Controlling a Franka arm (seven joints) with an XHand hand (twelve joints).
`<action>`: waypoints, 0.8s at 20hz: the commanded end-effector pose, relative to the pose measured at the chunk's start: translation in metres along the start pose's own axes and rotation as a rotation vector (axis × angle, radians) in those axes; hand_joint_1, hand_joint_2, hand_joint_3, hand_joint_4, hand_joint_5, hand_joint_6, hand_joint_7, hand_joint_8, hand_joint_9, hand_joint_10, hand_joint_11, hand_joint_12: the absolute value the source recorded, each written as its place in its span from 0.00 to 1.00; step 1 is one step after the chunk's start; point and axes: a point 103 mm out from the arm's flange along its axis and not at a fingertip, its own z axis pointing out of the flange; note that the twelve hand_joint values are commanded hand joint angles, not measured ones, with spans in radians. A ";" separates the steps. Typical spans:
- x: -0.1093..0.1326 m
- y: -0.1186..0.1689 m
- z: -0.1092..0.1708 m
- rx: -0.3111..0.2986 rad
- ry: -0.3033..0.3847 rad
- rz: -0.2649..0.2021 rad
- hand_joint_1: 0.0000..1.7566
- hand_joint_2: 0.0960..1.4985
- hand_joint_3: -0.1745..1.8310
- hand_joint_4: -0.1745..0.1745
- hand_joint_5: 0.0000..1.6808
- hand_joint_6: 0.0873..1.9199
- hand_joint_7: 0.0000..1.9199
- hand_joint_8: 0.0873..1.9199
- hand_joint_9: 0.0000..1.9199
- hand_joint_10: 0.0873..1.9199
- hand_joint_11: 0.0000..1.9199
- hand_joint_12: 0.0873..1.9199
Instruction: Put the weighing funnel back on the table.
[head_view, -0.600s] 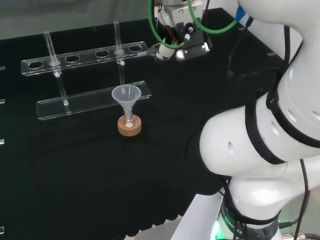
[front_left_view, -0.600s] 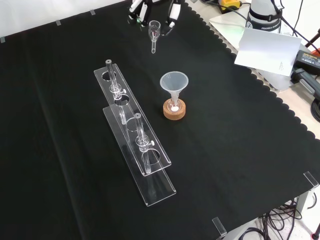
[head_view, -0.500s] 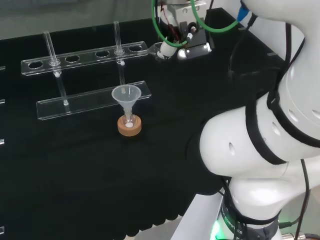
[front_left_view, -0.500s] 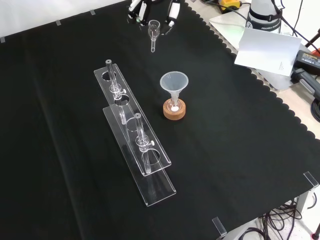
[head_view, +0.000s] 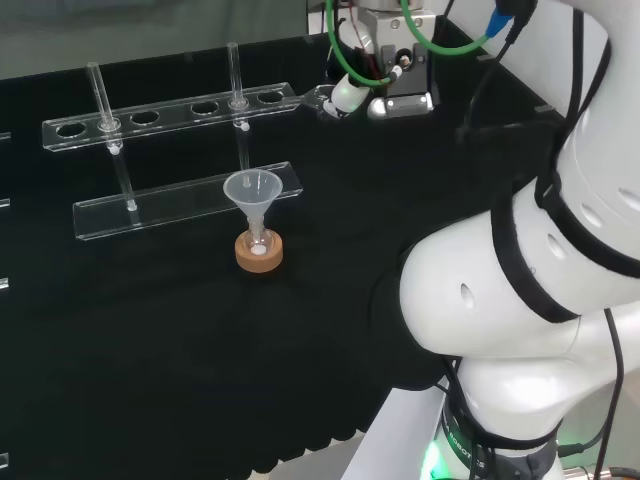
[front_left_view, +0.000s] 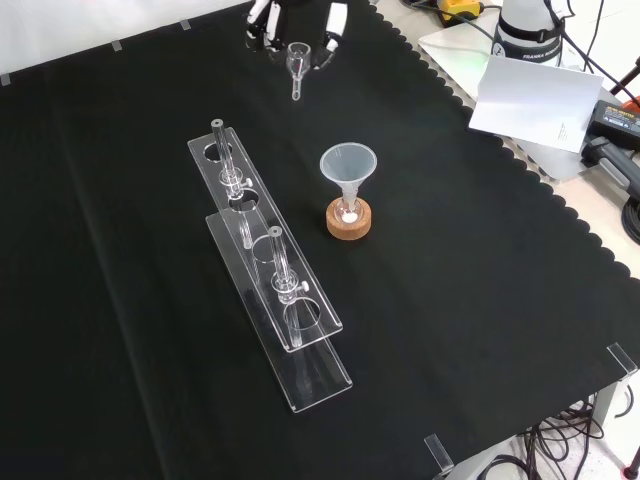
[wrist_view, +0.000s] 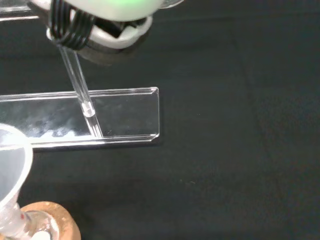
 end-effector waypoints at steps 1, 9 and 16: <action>-0.042 0.030 0.006 -0.018 0.082 0.032 0.65 0.43 0.35 1.00 0.81 0.20 0.27 0.35 0.55 0.08 0.50 0.45; -0.079 0.071 0.014 -0.013 0.123 0.066 0.65 0.43 0.35 1.00 0.81 0.20 0.27 0.35 0.55 0.08 0.50 0.45; -0.099 0.103 0.029 0.009 0.138 0.091 0.65 0.43 0.35 1.00 0.81 0.20 0.27 0.35 0.55 0.08 0.51 0.45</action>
